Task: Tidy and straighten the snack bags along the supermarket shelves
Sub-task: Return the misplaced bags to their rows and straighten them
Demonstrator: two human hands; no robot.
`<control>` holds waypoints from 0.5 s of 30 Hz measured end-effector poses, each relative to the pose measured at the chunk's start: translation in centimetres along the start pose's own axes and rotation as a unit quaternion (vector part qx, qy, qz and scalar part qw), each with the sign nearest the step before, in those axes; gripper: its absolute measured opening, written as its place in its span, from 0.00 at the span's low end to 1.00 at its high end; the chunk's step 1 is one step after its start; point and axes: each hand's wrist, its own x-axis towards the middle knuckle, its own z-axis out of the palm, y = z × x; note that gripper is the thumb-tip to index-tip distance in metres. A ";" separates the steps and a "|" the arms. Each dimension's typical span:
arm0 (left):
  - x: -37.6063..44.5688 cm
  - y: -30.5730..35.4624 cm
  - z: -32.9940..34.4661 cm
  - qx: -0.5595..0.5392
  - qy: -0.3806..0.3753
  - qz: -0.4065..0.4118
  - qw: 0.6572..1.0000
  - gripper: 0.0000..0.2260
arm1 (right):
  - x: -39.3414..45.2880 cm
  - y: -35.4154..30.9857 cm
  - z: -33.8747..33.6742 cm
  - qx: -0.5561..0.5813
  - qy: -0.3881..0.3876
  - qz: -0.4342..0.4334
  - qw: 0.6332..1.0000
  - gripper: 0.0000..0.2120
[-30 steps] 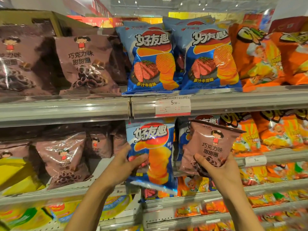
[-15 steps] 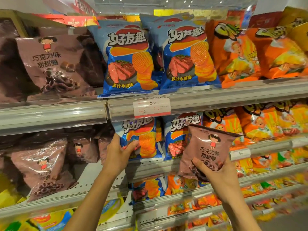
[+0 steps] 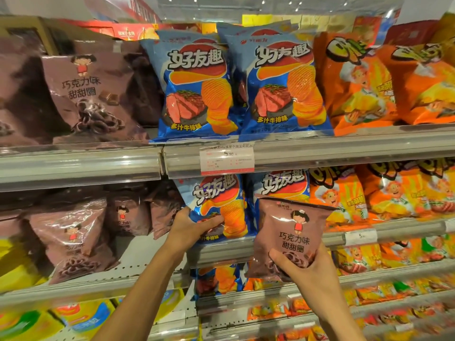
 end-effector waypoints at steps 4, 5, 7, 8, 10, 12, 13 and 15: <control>-1.6 -0.2 -0.7 0.035 0.023 0.043 0.998 0.19 | -0.8 -0.5 2.5 -0.022 -0.032 -0.013 0.999 0.31; -2.2 -0.6 -1.4 0.054 0.034 0.052 0.997 0.21 | -1.1 -0.7 3.4 -0.025 -0.038 -0.019 0.999 0.32; -3.9 -2.1 -3.5 0.105 0.067 0.085 0.989 0.21 | -2.0 -1.0 5.4 -0.020 -0.050 -0.034 0.998 0.36; -4.9 -3.1 -4.7 0.143 0.090 0.109 0.980 0.19 | -2.5 -1.2 6.5 -0.020 -0.054 -0.040 0.998 0.36; -7.2 -5.3 -7.6 0.253 0.134 0.173 0.942 0.13 | -3.8 -1.7 9.0 -0.020 -0.066 -0.052 0.996 0.37; -9.4 -7.6 -10.8 0.379 0.148 0.224 0.886 0.14 | -5.0 -2.1 12.0 -0.014 -0.081 -0.066 0.994 0.37; -10.3 -8.8 -12.4 0.429 0.150 0.233 0.859 0.15 | -5.7 -2.3 13.6 -0.014 -0.092 -0.069 0.993 0.36; -11.6 -10.9 -15.4 0.497 0.167 0.226 0.821 0.19 | -6.9 -3.0 17.1 -0.019 -0.111 -0.073 0.991 0.36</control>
